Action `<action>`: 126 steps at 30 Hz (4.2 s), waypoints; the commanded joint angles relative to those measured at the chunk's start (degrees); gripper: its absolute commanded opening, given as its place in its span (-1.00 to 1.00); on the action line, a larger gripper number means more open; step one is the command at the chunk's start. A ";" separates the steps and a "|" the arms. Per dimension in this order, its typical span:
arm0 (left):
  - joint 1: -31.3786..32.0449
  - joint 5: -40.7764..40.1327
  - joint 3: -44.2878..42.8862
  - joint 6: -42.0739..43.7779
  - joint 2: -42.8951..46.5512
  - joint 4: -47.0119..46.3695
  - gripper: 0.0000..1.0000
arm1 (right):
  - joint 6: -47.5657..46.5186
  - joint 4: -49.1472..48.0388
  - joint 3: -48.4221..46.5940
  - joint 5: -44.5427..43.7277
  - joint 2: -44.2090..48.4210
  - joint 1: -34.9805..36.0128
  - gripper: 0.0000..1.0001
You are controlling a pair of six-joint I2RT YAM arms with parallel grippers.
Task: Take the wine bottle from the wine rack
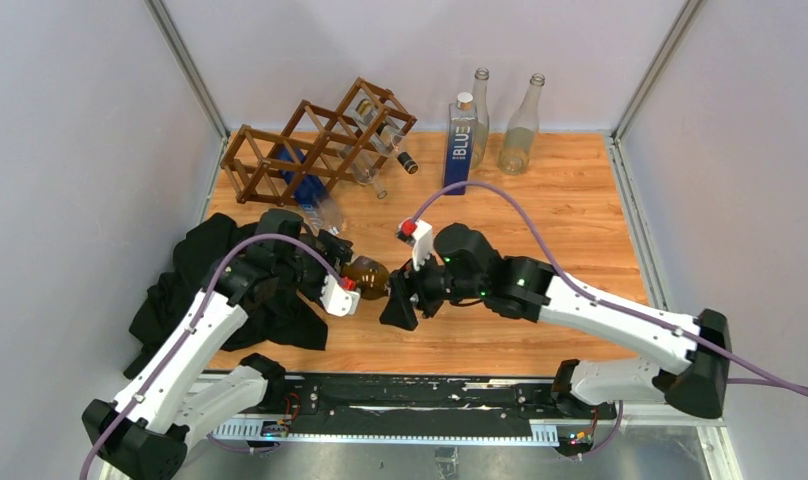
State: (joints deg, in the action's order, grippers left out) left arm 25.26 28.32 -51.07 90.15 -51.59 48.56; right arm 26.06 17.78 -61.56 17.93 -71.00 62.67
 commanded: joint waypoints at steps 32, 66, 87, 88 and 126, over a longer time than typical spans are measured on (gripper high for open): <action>0.23 9.20 -3.22 -69.64 7.46 -27.41 -1.00 | -4.51 -35.91 -7.28 -18.86 2.74 -4.81 0.18; -0.65 -16.87 -20.95 -77.46 -9.56 -6.05 1.00 | -28.74 -19.88 -13.56 -32.05 -5.23 -36.51 -1.00; -0.65 -14.93 -18.34 -71.39 -5.14 -6.05 1.00 | -30.09 -33.43 -28.84 -33.11 -30.62 -44.43 -1.00; -0.65 -14.77 -18.29 -71.40 -5.11 -6.09 1.00 | -29.50 -33.67 -28.75 -32.91 -30.94 -44.74 -1.00; -0.65 -12.80 -18.82 -71.03 -5.46 -6.25 1.00 | -24.50 -32.78 -27.63 -26.49 -33.88 -47.41 0.35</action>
State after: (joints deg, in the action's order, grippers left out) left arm 24.86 15.22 -69.95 18.48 -57.49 42.44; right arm 2.85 -12.51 -88.64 -8.10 -106.87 14.39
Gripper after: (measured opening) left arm 0.997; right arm 0.567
